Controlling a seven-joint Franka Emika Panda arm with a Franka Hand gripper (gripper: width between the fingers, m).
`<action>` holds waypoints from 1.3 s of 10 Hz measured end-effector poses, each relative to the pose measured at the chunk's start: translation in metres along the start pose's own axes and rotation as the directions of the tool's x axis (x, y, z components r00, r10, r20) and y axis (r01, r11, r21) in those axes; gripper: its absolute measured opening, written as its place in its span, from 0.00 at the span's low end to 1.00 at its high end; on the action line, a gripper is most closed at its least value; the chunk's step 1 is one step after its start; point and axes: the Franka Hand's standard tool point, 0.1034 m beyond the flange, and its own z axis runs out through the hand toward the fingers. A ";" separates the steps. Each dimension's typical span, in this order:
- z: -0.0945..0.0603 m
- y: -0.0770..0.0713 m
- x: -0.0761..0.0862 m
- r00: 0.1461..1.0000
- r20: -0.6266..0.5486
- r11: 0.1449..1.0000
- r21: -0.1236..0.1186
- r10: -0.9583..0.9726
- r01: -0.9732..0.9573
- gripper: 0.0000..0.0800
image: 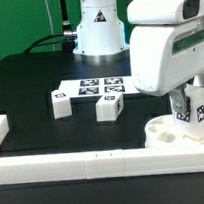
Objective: Assemble stool
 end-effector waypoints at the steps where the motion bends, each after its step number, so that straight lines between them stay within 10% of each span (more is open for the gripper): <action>1: 0.000 0.000 0.000 0.998 0.000 0.998 0.000 0.056 -0.056 0.43; 8: 0.001 -0.004 0.002 0.884 -0.001 0.884 0.018 0.467 -0.466 0.43; 13: 0.001 -0.006 0.006 0.614 -0.005 0.613 0.053 0.790 -0.788 0.43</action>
Offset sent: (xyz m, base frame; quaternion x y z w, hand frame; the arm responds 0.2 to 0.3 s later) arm 0.0000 0.0000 0.0000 0.0000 0.0000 0.1296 0.9916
